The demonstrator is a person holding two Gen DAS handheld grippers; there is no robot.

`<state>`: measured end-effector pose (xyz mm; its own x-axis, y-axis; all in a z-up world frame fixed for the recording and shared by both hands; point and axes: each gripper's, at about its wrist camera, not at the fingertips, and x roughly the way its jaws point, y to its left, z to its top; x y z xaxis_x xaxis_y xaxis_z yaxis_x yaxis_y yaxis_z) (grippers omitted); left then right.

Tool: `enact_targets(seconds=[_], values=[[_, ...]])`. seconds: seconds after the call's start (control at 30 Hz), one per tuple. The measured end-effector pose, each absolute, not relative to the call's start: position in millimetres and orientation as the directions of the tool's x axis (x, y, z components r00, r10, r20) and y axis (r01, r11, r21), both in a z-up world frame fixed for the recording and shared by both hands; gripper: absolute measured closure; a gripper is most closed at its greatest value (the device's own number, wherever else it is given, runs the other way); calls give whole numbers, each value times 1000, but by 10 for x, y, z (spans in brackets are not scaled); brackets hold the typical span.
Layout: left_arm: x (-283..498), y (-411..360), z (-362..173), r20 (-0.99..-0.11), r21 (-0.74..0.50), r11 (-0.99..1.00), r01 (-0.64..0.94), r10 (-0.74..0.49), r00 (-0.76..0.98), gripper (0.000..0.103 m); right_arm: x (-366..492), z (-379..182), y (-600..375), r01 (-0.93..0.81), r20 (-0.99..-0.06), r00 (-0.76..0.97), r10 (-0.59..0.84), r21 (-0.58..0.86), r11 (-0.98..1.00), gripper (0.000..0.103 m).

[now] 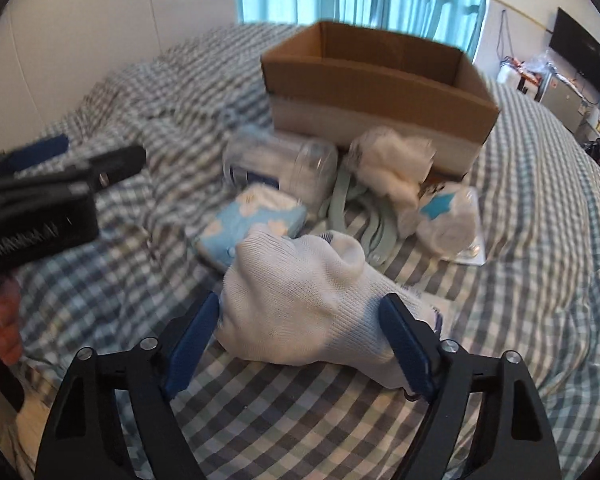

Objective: Organize objects
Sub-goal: 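Grasp the white sock with the right tool while the left tool grasps the blue tissue pack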

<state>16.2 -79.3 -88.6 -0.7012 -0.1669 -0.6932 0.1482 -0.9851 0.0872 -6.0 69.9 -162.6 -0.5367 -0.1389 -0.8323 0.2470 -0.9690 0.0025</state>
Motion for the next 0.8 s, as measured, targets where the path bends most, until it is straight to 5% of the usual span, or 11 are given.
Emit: enact_targets(seconds=[0.23,0.43,0.47,0.7,0.8], values=[[143,-668,-916,-702,88,-990,115,-143,-698,0,37,-1453,859,244,-801,-581,-146,0,-970,70],[105,-395,-1003,-716,93,-995,41,-96,-691,0,143,-973,1234,158,-713,-695,-92,-26,-987,75],[89,-353,-1023,-721,90,-995,30,-86,-688,0,139,-917,1293,140,-700,-710,-71,-41,-989,86],[-153,-62,-1345,-769,81,-995,-50,-31,-639,0,64,-907,1648,82,-699,-714,-41,-25,-996,88],[-213,-23,-1450,-781,78,-995,-63,-22,-624,8,14,-976,1724,83,-707,-704,-61,4,-997,89]])
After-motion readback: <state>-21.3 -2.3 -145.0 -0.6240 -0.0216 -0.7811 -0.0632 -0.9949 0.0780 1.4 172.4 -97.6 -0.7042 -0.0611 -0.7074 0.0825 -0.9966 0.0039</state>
